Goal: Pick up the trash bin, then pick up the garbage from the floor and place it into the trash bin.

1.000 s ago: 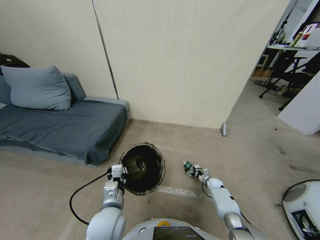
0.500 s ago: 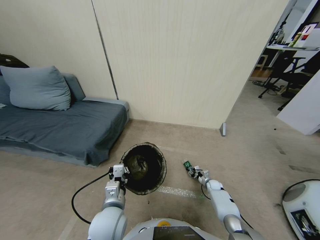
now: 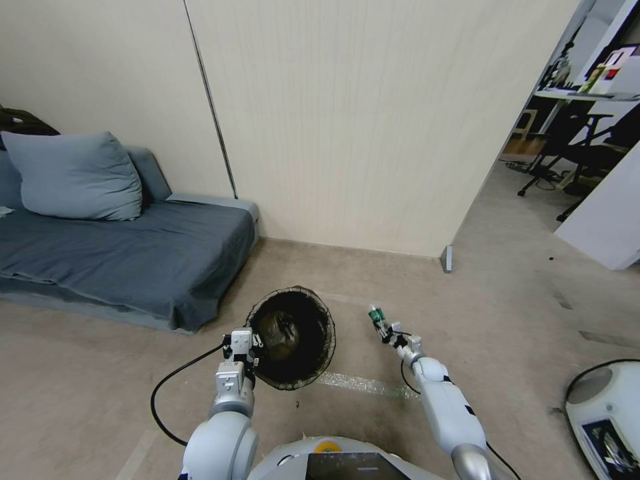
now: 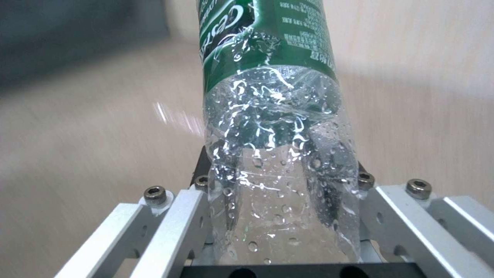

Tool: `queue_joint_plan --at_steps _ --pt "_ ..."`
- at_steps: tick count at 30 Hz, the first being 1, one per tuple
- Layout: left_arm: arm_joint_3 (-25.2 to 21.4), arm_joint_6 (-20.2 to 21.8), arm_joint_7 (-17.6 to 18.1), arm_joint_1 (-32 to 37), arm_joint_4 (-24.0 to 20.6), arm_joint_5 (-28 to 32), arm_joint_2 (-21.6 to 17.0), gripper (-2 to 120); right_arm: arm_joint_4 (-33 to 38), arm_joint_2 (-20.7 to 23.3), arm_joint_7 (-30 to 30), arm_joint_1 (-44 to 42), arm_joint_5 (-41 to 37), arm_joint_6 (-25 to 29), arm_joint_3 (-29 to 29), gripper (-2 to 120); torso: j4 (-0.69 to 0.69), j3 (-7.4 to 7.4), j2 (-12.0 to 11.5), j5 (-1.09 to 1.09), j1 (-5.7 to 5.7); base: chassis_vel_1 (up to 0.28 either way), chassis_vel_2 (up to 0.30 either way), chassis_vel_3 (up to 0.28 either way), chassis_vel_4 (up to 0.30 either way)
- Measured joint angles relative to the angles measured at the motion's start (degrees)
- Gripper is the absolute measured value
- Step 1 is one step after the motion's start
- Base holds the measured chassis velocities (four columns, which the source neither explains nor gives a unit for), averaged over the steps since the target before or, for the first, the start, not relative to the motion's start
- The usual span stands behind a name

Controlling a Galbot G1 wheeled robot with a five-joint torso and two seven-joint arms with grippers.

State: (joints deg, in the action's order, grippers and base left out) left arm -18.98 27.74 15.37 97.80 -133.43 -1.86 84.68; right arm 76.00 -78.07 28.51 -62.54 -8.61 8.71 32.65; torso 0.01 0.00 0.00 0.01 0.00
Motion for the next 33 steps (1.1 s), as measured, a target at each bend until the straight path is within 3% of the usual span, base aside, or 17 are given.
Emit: queue_joint_plan --at_steps 1,2,4,5,6,8,13,22,33 --pt "0.3 0.0 -0.1 -0.3 0.4 0.1 0.0 1 5.2 0.1 0.2 -2.0 -1.5 -0.2 -0.3 25 0.0 0.0 0.0 -0.01 0.0 0.0 0.0 0.0 0.0" --pt "0.3 0.0 -0.1 -0.3 0.4 0.1 0.0 1 5.2 0.1 0.2 -2.0 -1.5 -0.2 -0.3 25 0.0 0.0 0.0 -0.01 0.0 0.0 0.0 0.0 0.0" --pt "0.5 0.1 -0.1 -0.7 1.1 0.2 0.1 1 15.2 0.6 1.3 -6.2 -4.2 -0.7 -1.1 25 -0.05 0.0 0.0 0.02 0.0 0.0 0.0 0.0 0.0" --pt "0.6 0.1 -0.1 -0.8 1.4 0.3 0.1 1 21.0 0.7 1.9 -8.3 -5.2 -1.1 -1.7 25 -0.02 0.0 0.0 0.0 0.0 0.0 0.0 0.0 0.0" --pt "0.6 0.1 -0.1 -0.8 1.4 0.3 0.1 1 21.0 0.7 1.9 -8.3 -5.2 -1.1 -1.7 25 -0.02 0.0 0.0 0.0 0.0 0.0 0.0 0.0 0.0" --pt "0.8 0.2 -0.1 -0.9 1.8 0.9 0.2 1 29.0 1.1 2.1 -11.4 -6.6 -1.8 -2.9 25 -0.02 0.0 0.0 -0.05 0.0 0.0 0.0 0.0 0.0" --pt "1.1 0.3 0.0 -1.2 1.8 1.2 0.2 1 39.4 2.3 2.1 -17.0 -6.4 -1.4 -7.3 25 -0.01 -0.01 0.0 0.0 0.0 0.0 0.0 0.0 0.0" --pt "2.3 0.3 0.0 -1.4 2.4 1.1 0.3 1 42.7 3.8 2.8 -21.7 -2.9 0.5 -14.9 25 -0.01 0.0 0.0 0.0 0.0 0.0 0.0 0.0 0.0" --pt "4.0 0.1 0.2 -1.0 2.6 0.6 0.3 1 34.9 2.0 3.3 -21.4 -0.9 1.0 -19.8 25 -0.01 0.0 0.0 -0.01 0.0 0.0 0.0 0.0 0.0"
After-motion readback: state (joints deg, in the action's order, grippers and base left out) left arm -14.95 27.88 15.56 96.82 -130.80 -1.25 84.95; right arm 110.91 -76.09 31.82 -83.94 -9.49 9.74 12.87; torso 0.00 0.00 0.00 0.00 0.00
